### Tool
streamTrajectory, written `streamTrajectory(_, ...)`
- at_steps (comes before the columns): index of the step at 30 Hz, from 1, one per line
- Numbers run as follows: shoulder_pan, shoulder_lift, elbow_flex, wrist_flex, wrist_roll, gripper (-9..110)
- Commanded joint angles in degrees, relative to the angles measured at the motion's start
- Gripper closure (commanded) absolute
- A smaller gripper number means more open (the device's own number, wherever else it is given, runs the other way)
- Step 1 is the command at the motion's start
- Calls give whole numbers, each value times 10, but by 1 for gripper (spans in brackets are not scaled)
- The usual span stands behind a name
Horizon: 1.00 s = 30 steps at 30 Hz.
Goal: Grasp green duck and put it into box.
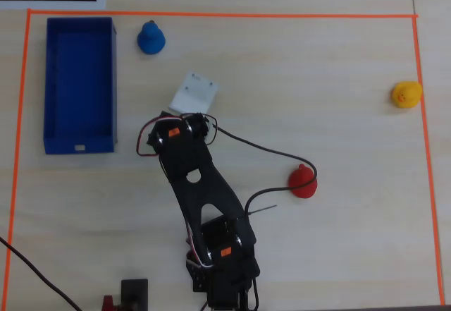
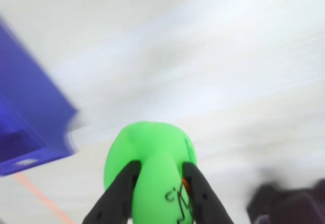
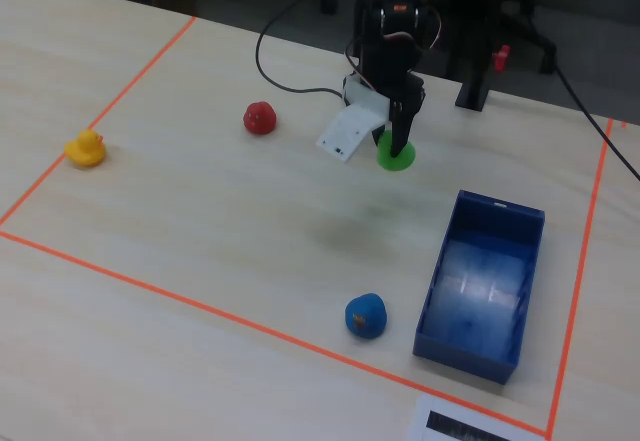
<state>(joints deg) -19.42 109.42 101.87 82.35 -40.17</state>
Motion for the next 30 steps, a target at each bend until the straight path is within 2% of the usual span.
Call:
streamTrajectory(1, -44, -68, -214, 33, 15, 101)
streamTrajectory(11, -142, -341, -518, 39, 51, 101)
streamTrajectory(24, -187, -505, -646, 2, 70, 101)
streamTrajectory(30, -206, -526, -646, 8, 67, 83)
